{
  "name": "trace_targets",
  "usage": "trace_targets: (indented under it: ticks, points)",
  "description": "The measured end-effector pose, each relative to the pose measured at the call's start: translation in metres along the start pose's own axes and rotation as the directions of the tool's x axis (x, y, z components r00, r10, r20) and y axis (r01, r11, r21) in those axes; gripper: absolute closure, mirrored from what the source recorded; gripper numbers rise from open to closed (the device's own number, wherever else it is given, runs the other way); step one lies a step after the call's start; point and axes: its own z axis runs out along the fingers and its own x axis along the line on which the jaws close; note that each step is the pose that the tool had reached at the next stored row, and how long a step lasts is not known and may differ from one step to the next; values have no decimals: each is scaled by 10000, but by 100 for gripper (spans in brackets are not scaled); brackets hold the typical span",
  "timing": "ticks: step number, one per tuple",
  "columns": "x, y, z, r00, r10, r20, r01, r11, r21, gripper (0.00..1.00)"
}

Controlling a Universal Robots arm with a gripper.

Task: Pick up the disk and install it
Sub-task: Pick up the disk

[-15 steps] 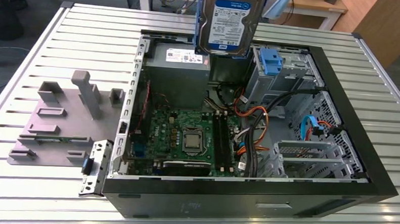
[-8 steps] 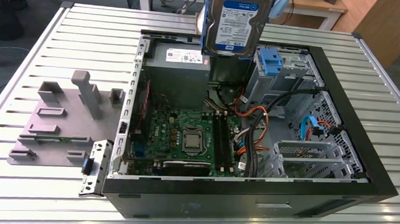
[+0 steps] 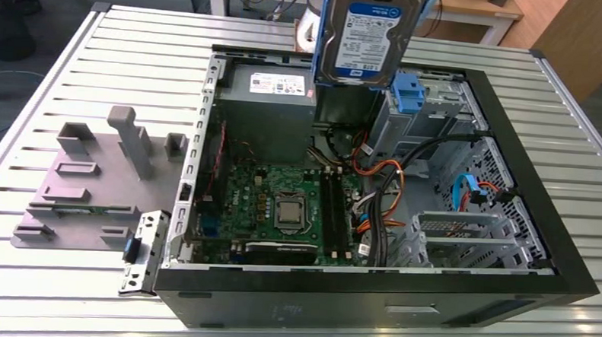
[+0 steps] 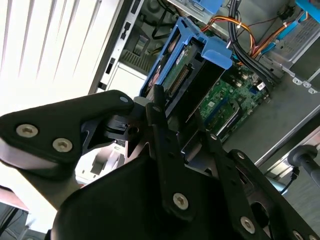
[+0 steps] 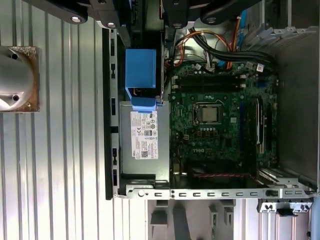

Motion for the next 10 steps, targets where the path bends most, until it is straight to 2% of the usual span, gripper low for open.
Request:
trace_targets:
  ticks: [4, 10]
  points:
    - [-1, -50, -1, 10000, 0, 0, 0, 10000, 0, 65]
    - [-1, -55, -1, 10000, 0, 1, 0, 10000, 0, 65]
